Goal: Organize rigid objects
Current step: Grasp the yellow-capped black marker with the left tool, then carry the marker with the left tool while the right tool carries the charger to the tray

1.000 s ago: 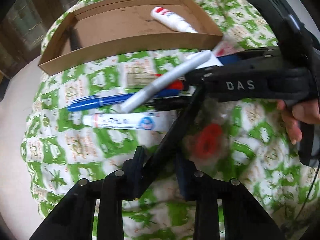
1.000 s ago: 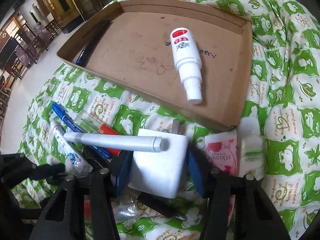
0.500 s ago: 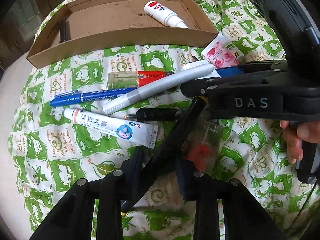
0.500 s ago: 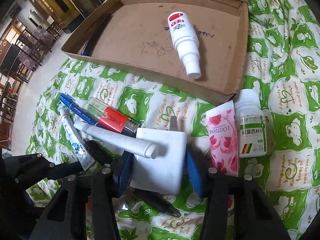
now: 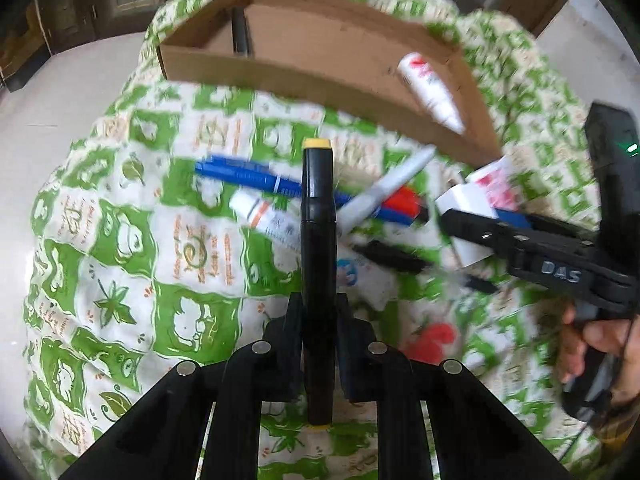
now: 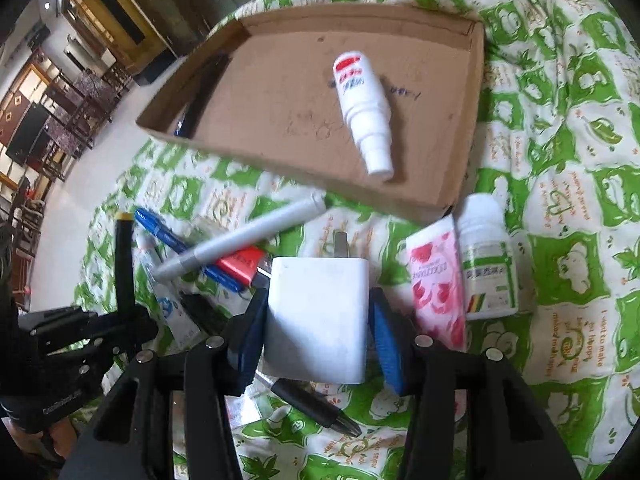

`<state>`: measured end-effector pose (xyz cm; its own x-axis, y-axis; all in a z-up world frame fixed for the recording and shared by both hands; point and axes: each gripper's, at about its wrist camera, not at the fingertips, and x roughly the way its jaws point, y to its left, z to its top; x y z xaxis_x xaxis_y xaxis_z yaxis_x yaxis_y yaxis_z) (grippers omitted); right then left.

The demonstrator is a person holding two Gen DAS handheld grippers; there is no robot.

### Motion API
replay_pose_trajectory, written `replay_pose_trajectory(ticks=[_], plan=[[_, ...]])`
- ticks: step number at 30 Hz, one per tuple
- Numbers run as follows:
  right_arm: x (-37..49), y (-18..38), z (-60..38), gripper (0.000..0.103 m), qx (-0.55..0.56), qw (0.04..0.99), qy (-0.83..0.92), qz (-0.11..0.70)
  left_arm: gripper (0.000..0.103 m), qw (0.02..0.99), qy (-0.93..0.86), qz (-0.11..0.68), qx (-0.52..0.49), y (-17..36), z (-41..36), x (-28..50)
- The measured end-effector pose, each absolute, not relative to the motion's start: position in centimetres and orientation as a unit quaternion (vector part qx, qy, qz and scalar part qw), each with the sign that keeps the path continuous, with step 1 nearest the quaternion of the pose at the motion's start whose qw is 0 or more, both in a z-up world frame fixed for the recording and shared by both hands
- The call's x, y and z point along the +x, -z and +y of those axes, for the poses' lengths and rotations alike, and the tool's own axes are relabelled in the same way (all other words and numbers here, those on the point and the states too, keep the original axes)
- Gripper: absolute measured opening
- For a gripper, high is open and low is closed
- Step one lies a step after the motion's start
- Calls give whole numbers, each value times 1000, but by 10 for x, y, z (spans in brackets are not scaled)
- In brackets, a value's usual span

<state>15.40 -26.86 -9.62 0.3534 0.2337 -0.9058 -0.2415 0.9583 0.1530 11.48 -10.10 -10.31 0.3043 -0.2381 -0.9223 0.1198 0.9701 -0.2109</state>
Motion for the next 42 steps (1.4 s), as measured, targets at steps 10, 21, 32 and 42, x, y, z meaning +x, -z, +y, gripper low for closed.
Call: replay_pose_trajectory(ticks=[10,21,32,42], plan=[[149,97,-270,48,1,823,-145,550,14,809,105,578,-34,114,-116,114],[146,88,-274,48,6,829,-158,537,14,813,107,572,-26,101,-108,113],[144,78,-277,48,23,835,-171,523,14,823,109,557,-22,94,-109,110],[144,67,-285,48,41,842,-176,508,14,825,108,554,-21,93,-108,109]])
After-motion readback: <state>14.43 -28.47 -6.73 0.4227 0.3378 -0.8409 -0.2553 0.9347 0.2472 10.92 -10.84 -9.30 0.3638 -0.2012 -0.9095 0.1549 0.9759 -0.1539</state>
